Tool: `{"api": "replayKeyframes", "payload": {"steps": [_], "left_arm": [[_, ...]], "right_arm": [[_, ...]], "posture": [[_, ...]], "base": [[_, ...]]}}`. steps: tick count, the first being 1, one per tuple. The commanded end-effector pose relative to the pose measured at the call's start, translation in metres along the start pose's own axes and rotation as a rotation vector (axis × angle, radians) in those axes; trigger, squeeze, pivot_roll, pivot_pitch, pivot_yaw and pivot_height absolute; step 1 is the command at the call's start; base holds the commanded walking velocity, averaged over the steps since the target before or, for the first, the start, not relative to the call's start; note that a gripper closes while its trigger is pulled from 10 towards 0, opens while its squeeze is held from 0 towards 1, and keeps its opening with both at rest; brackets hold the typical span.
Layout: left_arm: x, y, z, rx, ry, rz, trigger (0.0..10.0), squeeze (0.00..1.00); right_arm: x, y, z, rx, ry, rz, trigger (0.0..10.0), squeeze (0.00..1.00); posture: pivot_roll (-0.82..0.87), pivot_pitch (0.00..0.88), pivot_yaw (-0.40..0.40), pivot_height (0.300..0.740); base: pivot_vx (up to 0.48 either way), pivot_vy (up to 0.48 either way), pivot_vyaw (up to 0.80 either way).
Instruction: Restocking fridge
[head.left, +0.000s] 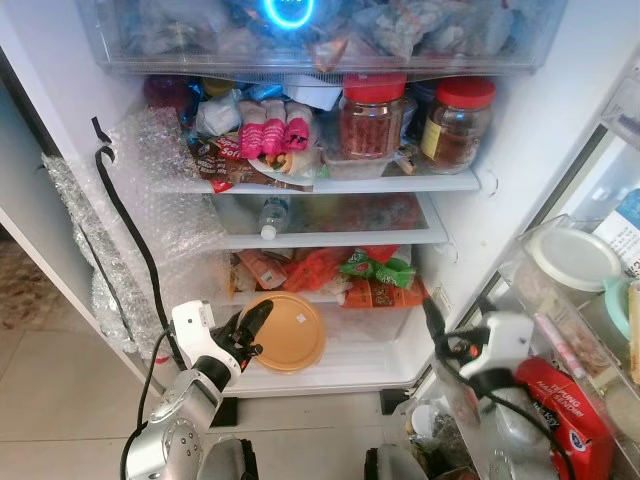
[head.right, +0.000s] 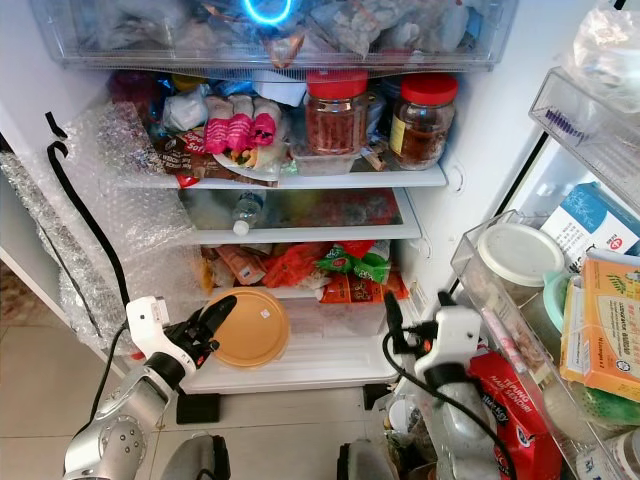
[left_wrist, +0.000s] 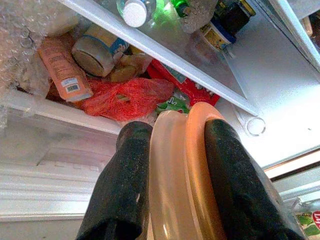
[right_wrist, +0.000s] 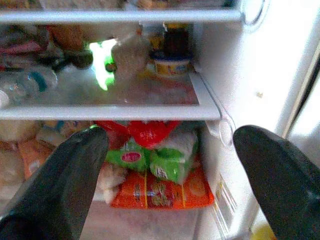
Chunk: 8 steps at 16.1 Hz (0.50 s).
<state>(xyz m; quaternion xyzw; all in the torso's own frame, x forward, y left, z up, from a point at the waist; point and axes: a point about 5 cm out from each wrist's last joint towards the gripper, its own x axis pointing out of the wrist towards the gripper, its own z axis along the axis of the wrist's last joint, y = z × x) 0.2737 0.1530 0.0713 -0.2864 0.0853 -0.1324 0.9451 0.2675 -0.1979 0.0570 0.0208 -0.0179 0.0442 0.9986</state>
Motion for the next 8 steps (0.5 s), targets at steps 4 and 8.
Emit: {"api": "replayKeyframes", "payload": {"steps": [4, 8], "left_arm": [[0.001, -0.004, 0.007, 0.009, -0.032, -0.017, 10.0, 0.00], [0.001, -0.004, 0.007, 0.007, -0.033, -0.018, 10.0, 0.00]], "right_arm": [[0.003, 0.009, 0.025, 0.022, -0.073, 0.087, 10.0, 0.00], [-0.007, 0.018, 0.031, 0.055, -0.049, 0.202, 10.0, 0.00]], "posture": [[-0.18, 0.083, -0.023, 0.640], [-0.18, 0.084, -0.025, 0.640]], "base": [[0.000, 0.000, 0.00], [0.000, 0.000, 0.00]]}}
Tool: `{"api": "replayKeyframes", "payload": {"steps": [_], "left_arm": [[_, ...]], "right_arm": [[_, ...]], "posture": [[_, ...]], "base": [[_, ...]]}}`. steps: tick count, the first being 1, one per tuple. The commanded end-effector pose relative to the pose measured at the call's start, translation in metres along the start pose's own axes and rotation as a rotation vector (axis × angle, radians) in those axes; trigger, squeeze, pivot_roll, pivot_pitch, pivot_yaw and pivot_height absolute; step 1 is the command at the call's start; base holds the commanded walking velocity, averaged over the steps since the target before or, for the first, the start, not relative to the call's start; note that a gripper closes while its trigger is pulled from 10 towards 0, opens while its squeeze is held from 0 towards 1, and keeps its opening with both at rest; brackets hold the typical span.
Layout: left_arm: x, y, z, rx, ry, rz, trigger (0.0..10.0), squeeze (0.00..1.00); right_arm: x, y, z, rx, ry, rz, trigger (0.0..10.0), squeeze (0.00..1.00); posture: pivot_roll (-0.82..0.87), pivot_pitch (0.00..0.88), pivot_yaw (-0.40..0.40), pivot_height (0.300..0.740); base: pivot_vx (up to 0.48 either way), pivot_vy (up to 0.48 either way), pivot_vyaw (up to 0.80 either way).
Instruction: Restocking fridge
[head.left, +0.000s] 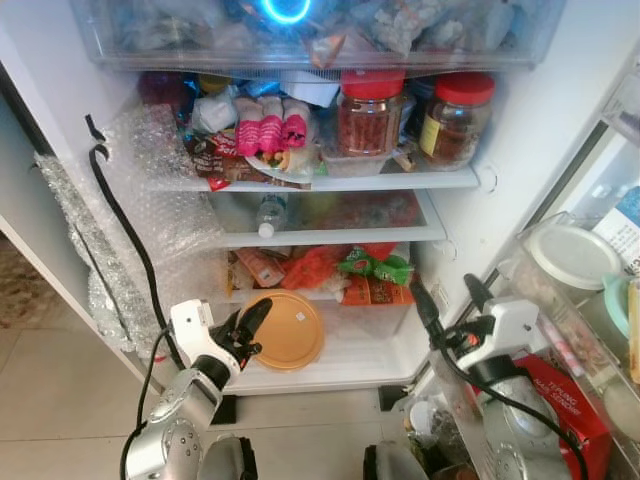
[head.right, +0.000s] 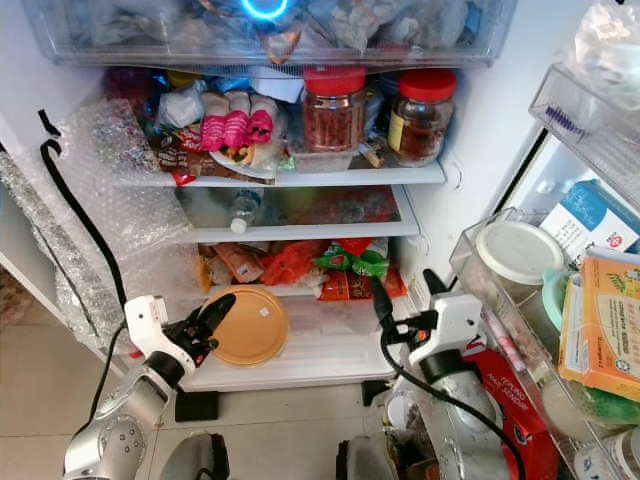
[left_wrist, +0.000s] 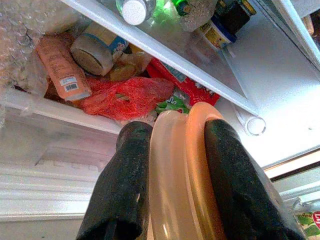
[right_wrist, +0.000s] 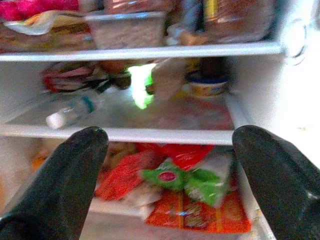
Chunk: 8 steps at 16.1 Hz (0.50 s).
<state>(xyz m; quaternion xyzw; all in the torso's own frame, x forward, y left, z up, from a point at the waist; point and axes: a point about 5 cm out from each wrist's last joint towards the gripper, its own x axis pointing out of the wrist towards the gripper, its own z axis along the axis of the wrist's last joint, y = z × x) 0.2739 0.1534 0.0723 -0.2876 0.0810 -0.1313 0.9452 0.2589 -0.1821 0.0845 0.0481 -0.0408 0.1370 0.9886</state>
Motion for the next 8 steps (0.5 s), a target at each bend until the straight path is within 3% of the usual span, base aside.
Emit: {"api": "replayKeyframes", "payload": {"steps": [1, 5, 8], "left_arm": [[0.001, -0.004, 0.005, 0.008, -0.024, -0.018, 10.0, 0.00], [0.002, -0.004, 0.005, 0.008, -0.025, -0.018, 10.0, 0.00], [0.002, -0.004, 0.005, 0.008, -0.025, -0.017, 10.0, 0.00]], "right_arm": [[-0.006, 0.006, 0.003, 0.031, 0.020, 0.066, 10.0, 0.00], [-0.018, 0.013, 0.000, 0.068, 0.067, 0.118, 10.0, 0.00], [-0.016, 0.011, 0.006, 0.057, 0.059, 0.103, 10.0, 0.00]], "posture": [[-0.18, 0.082, -0.025, 0.640], [-0.19, 0.081, -0.025, 0.640], [-0.18, 0.080, -0.026, 0.640]], "base": [[0.000, 0.000, 0.00], [0.000, 0.000, 0.00], [0.000, 0.000, 0.00]]}}
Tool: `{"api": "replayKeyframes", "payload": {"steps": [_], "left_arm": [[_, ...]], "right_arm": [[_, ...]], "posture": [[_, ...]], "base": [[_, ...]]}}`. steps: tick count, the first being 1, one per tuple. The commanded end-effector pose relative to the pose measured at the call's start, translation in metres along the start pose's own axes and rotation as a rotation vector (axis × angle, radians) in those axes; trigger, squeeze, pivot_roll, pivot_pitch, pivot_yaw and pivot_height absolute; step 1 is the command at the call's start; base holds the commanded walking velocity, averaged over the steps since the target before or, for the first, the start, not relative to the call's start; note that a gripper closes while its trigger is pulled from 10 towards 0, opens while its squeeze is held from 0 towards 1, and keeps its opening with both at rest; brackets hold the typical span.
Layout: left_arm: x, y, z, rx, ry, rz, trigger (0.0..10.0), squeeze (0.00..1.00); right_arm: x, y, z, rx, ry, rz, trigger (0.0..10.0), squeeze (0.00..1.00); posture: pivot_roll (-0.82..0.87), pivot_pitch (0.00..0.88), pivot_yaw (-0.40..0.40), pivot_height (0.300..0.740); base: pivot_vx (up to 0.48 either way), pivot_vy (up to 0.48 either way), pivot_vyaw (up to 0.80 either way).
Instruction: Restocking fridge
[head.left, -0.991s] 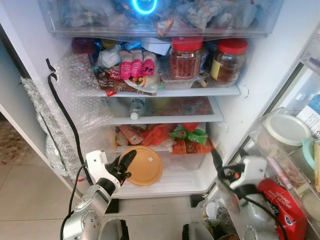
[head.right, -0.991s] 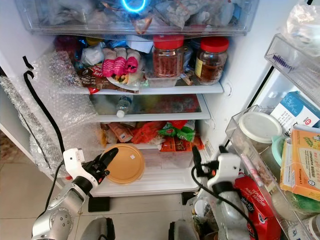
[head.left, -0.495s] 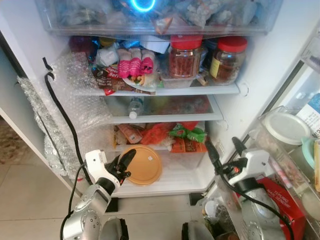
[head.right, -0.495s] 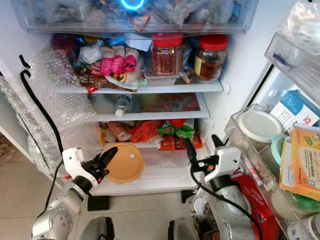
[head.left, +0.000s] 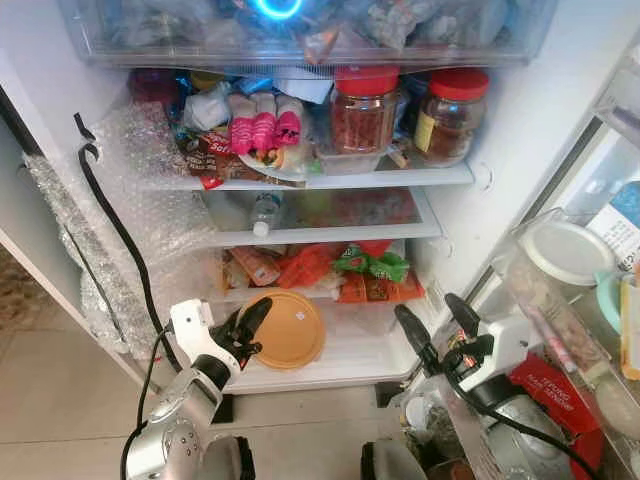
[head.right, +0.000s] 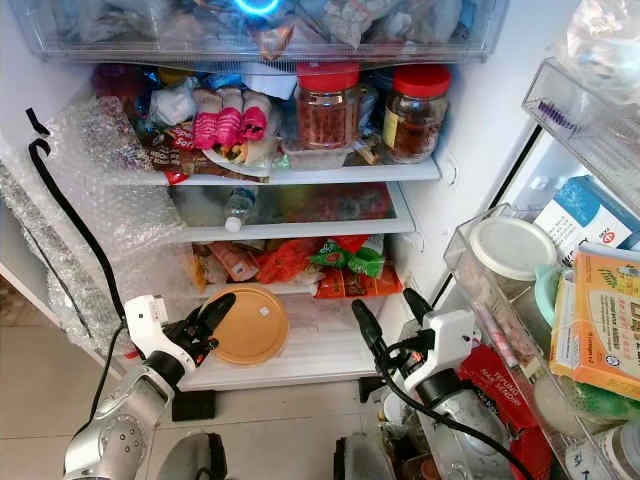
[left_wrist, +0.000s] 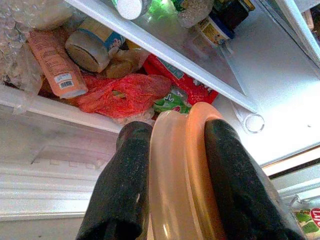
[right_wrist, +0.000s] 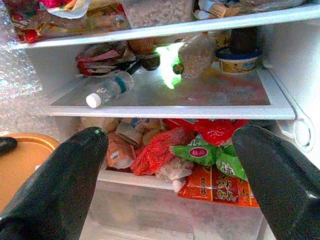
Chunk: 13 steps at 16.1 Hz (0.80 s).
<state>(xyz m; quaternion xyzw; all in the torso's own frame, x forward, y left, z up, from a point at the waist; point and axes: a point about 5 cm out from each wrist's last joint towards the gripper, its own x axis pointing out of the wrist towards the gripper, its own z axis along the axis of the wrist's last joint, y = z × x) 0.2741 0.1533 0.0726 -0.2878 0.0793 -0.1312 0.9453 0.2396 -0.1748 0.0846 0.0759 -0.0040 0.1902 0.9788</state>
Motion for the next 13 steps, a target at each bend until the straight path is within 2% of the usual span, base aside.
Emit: {"api": "replayKeyframes", "payload": {"steps": [1, 4, 10, 13], "left_arm": [[0.001, -0.003, 0.005, 0.008, -0.022, -0.016, 10.0, 0.00], [0.001, -0.003, 0.005, 0.008, -0.021, -0.015, 10.0, 0.00], [0.003, 0.000, 0.006, 0.017, -0.033, 0.014, 10.0, 0.00], [0.003, 0.000, 0.006, 0.017, -0.037, 0.017, 10.0, 0.00]], "right_arm": [[0.001, -0.001, 0.009, -0.020, -0.018, 0.002, 10.0, 0.00], [0.007, -0.004, 0.022, -0.045, -0.051, -0.005, 10.0, 0.00], [0.009, -0.009, 0.013, -0.058, -0.015, -0.063, 10.0, 0.00], [0.009, -0.011, 0.009, -0.061, -0.003, -0.075, 10.0, 0.00]], "posture": [[-0.18, 0.080, -0.026, 0.640], [-0.19, 0.081, -0.027, 0.640], [-0.18, 0.078, -0.027, 0.640], [-0.18, 0.069, -0.025, 0.640]], "base": [[0.000, 0.000, 0.00], [0.000, 0.000, 0.00], [0.000, 0.000, 0.00], [0.319, 0.000, 0.00]]}}
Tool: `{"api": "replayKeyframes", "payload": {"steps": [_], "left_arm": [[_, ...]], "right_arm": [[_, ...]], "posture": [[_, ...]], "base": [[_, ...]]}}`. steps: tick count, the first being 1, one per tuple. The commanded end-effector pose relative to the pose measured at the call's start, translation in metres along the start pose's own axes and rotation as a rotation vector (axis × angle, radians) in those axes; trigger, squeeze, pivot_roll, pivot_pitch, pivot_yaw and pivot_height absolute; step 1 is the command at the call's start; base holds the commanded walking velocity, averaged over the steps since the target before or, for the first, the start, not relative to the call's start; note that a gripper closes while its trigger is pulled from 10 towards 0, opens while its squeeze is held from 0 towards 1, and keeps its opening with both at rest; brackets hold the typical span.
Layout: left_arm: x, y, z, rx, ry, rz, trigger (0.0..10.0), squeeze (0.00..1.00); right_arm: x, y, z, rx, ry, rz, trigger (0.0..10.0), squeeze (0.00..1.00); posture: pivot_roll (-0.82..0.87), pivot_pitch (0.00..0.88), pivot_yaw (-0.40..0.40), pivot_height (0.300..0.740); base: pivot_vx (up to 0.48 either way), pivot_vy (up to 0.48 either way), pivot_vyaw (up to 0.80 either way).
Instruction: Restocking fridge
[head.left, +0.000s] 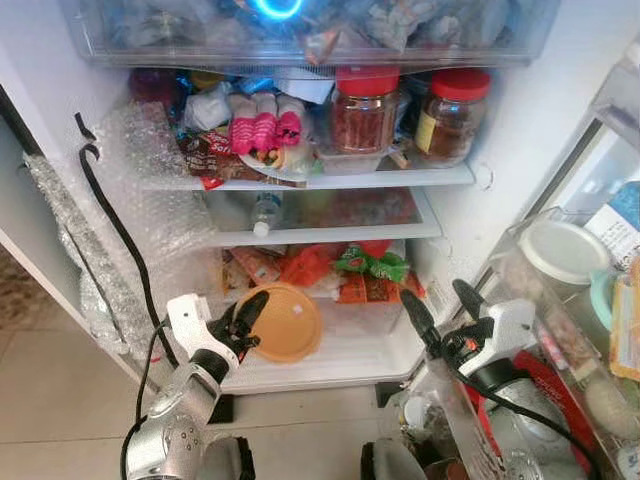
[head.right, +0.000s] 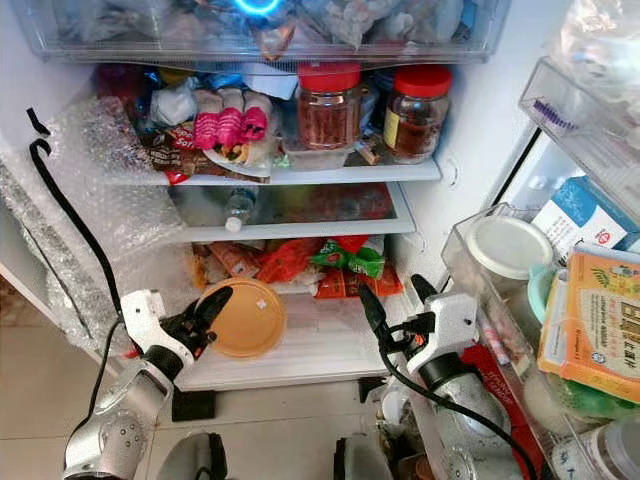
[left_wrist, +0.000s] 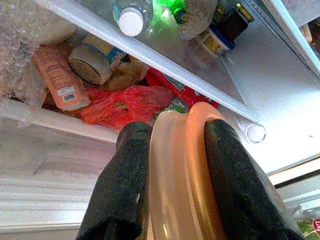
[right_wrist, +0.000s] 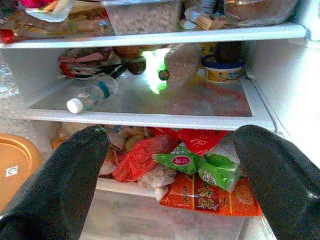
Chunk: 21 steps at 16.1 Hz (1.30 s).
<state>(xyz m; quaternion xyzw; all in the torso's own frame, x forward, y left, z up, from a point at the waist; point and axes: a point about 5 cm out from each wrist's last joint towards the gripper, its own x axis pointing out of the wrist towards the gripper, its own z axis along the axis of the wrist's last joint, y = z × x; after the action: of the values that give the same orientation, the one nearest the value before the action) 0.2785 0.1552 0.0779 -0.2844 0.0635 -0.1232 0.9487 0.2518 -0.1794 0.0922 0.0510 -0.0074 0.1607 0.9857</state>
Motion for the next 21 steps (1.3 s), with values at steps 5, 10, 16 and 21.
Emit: {"api": "replayKeyframes", "payload": {"steps": [5, 10, 16, 21], "left_arm": [[0.0008, -0.0007, -0.0006, 0.001, 0.001, -0.002, 10.0, 0.00], [0.0001, -0.0008, -0.0011, -0.001, 0.001, -0.001, 10.0, 0.00], [-0.0029, -0.0019, -0.0032, -0.015, 0.018, -0.028, 10.0, 0.00], [0.0002, -0.0029, -0.0037, -0.056, 0.013, -0.040, 10.0, 0.00]], "right_arm": [[0.0034, 0.0006, -0.0007, -0.008, -0.004, -0.009, 10.0, 0.00], [0.0034, 0.0011, -0.0028, -0.017, 0.008, -0.003, 10.0, 0.00], [0.0043, 0.0044, -0.0061, -0.029, 0.021, 0.014, 10.0, 0.00], [0.0046, 0.0051, -0.0080, -0.031, 0.027, 0.018, 10.0, 0.00]], "posture": [[-0.18, 0.063, -0.023, 0.640], [-0.18, 0.073, -0.027, 0.640], [-0.18, 0.078, -0.028, 0.640], [-0.18, 0.083, -0.030, 0.640]], "base": [[0.344, 0.000, 0.00], [0.323, 0.000, 0.00], [0.097, 0.000, 0.00], [0.000, 0.000, 0.00]]}}
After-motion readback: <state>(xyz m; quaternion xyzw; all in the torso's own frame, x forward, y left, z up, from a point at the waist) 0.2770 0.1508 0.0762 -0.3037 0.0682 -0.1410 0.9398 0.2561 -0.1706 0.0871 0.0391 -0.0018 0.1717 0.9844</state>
